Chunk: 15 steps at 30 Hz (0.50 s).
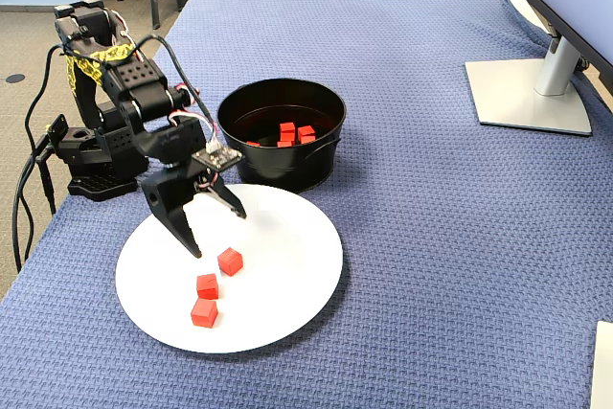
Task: Pick up the red cubes from the white plate and place them in the black recipient
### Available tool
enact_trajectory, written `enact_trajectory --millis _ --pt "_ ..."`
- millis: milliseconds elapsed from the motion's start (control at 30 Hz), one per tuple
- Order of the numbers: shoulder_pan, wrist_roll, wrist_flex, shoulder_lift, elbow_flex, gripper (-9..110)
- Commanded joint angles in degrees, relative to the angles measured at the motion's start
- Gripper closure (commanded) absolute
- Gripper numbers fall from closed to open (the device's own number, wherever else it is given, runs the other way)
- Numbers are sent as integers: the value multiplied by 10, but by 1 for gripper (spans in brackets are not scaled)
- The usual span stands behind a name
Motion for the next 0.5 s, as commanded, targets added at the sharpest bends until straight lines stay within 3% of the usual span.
enact_trajectory --millis 0,467 --pt "5 4 -42 -17 -4 61" --pt "-1 11 -116 -43 47 63"
